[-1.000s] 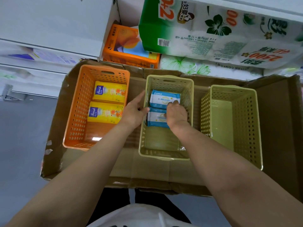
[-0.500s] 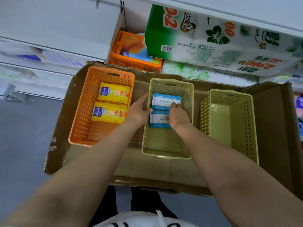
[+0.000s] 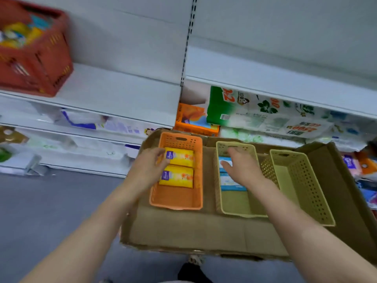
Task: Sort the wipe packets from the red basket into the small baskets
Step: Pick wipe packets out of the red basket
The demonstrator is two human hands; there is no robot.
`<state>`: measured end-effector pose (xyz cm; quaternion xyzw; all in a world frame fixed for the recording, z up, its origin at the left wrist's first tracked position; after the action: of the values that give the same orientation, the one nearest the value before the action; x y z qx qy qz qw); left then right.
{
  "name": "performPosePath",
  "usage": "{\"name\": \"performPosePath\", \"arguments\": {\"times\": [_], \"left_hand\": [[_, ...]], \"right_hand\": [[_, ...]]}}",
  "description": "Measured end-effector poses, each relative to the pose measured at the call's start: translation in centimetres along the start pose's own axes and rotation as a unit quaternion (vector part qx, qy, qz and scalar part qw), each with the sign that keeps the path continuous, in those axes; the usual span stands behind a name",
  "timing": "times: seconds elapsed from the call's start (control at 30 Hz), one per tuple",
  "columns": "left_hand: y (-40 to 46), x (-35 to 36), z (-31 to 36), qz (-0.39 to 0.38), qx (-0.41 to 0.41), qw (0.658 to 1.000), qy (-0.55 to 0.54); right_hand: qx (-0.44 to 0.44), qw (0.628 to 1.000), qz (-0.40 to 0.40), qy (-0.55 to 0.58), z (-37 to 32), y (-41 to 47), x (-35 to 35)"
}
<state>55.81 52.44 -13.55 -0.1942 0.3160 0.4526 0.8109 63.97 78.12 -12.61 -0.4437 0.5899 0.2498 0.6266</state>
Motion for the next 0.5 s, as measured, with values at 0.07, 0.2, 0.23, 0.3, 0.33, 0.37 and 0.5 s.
{"name": "performPosePath", "arguments": {"times": [0.07, 0.2, 0.23, 0.3, 0.33, 0.37, 0.5], "left_hand": [[-3.4, -5.0, -2.8, 0.021, 0.021, 0.998, 0.051], [-10.1, -14.7, -8.9, 0.071, 0.038, 0.987, 0.138], [-11.5, -17.0, -10.1, 0.082, 0.043, 0.982, 0.162], [-13.6, -21.6, -12.3, 0.109, 0.046, 0.973, 0.196], [-14.4, -23.9, -13.1, 0.122, 0.046, 0.969, 0.212], [-15.1, -26.0, -13.9, 0.137, 0.045, 0.964, 0.225], [-16.7, -33.9, -17.2, 0.207, 0.049, 0.949, 0.235]], "right_hand": [[-0.019, 0.999, 0.037, 0.024, -4.3, -3.7, -1.8], [-0.063, 0.987, 0.112, 0.095, -13.2, -10.1, -4.1], [-0.077, 0.983, 0.126, 0.109, -15.5, -11.3, -4.3], [-0.104, 0.974, 0.15, 0.132, -20.1, -13.1, -4.6], [-0.116, 0.97, 0.16, 0.139, -22.4, -13.7, -4.8], [-0.129, 0.967, 0.167, 0.145, -24.7, -14.3, -4.9], [-0.169, 0.952, 0.188, 0.17, -32.8, -15.0, -5.9]]}}
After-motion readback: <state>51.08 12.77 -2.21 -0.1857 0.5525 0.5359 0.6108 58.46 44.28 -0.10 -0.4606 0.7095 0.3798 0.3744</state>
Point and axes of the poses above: each hand's wrist, its own y-axis towards the middle knuckle, its own x-axis out of the palm, z = x × y, the point moved 9 cm from there along y, towards the middle knuckle, and after that the axes turned 10 degrees about x, right-handed, at the moved point
